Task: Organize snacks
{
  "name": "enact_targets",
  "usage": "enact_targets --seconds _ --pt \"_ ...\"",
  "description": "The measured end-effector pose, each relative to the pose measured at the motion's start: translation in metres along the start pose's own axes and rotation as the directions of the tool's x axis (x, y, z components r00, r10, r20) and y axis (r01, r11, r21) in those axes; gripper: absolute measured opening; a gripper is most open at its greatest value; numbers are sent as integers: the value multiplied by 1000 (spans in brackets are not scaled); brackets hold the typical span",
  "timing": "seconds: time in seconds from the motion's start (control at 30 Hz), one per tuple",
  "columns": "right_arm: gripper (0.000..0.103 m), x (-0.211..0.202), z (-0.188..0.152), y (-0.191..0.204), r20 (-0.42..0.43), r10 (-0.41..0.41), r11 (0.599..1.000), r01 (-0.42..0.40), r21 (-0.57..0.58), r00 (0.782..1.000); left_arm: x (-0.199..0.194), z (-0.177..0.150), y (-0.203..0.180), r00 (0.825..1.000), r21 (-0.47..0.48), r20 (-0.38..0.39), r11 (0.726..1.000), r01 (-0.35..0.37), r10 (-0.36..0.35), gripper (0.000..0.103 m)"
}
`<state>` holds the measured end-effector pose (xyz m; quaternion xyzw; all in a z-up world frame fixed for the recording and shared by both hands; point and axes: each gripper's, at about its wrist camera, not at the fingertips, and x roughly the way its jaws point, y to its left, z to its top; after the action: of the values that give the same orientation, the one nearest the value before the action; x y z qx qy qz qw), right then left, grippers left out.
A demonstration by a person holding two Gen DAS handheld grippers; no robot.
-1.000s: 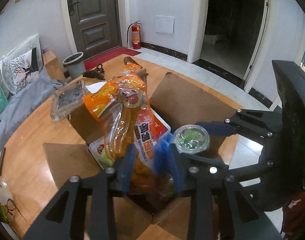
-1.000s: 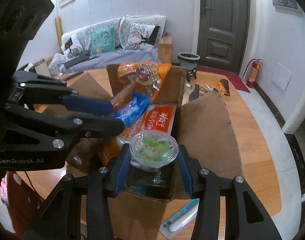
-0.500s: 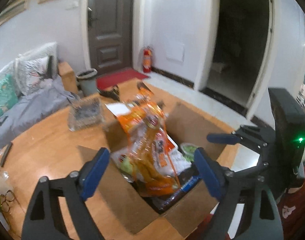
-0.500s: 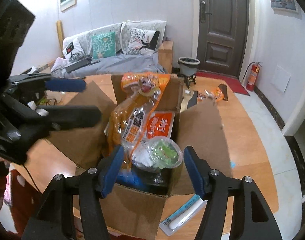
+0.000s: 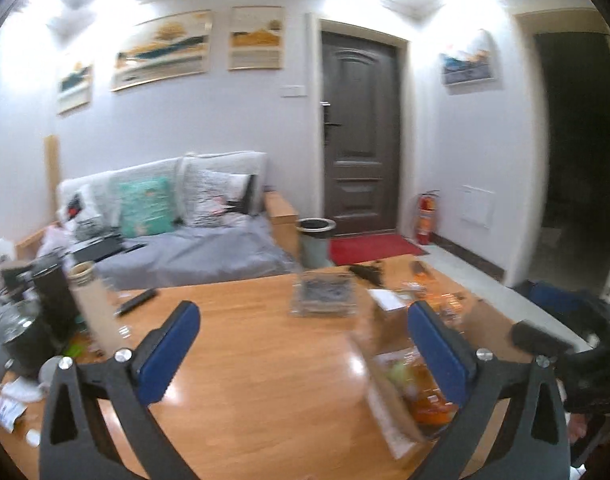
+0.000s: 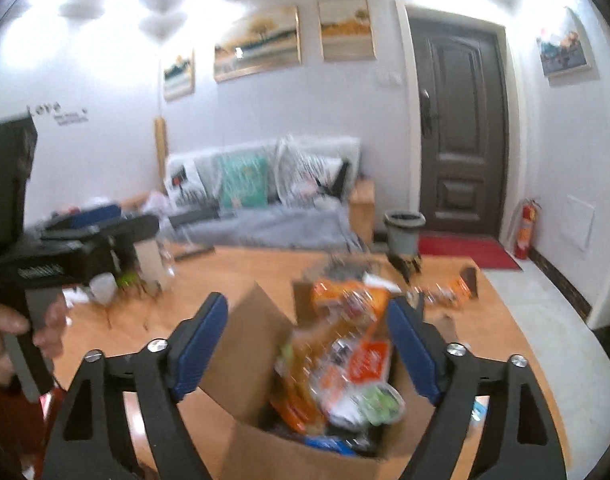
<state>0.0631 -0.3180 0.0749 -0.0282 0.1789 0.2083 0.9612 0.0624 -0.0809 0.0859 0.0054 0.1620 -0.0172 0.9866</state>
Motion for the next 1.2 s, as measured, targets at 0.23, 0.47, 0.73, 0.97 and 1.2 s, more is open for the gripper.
enact_targets --seconds 0.23,0.47,0.73,0.97,1.2 --pt "103 10 -4 19 72 -14 1000 14 3 997 2 -28 24 992 -6 -35 993 -119 119 102" --pt "103 32 -20 21 11 -24 999 23 36 1000 8 -43 30 991 -26 -66 992 -121 120 102" --pt "103 26 -16 23 23 -27 999 26 23 999 7 -43 30 992 -40 -66 993 -113 110 102" --pt "103 26 -17 23 17 -22 1000 21 22 1000 5 -42 29 992 -46 -66 993 -110 106 102" --pt "103 24 -20 22 9 -25 999 25 27 1000 5 -42 26 993 -47 -67 994 -102 98 102"
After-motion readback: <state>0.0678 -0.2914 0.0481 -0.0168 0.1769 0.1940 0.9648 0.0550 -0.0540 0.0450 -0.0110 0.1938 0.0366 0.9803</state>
